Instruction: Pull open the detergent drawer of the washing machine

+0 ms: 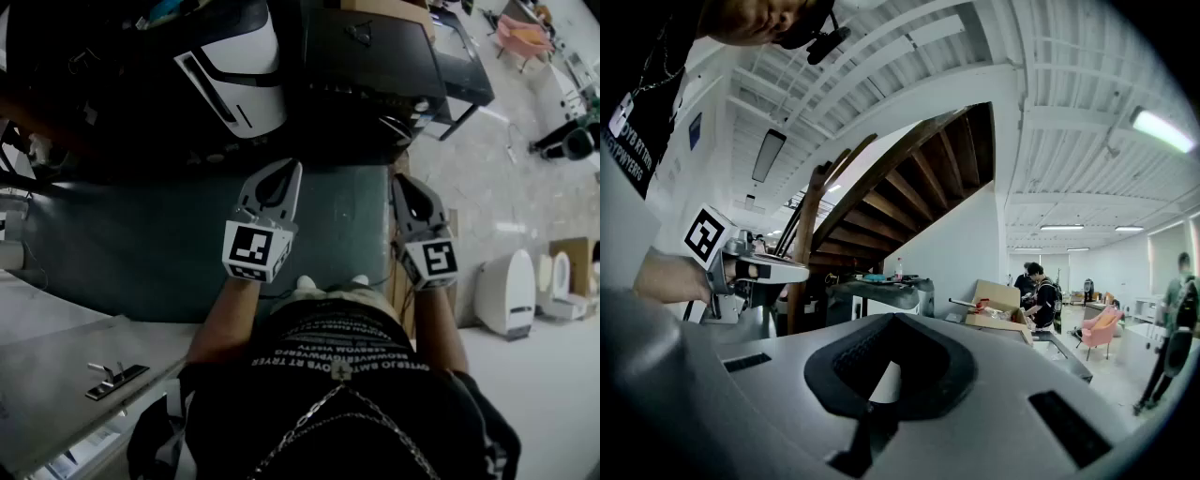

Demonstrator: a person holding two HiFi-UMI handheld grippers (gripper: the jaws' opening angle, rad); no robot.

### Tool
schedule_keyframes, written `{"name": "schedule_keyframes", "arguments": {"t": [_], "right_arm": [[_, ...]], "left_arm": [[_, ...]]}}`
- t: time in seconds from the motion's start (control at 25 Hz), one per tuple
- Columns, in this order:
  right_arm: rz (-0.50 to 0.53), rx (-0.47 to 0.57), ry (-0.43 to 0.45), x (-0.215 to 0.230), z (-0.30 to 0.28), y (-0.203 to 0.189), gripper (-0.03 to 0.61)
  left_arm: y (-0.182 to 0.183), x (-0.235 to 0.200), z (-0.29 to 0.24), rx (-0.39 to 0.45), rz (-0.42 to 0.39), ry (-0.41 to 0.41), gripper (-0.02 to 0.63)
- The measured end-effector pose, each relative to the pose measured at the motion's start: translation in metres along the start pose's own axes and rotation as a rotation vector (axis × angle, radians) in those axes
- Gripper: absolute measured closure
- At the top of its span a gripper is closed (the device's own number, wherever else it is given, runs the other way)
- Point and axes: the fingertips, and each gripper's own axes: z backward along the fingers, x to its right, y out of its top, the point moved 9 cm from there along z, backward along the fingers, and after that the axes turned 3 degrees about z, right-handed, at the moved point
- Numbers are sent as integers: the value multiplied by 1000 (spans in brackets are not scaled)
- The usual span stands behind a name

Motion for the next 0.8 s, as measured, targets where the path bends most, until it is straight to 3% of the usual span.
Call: {"name": "schedule_keyframes", "arguments": {"t": [0.8], "right_arm": [[21, 48, -11, -46, 0, 22, 578]], "left_arm": [[-7, -31, 40, 26, -6, -7, 610]]}}
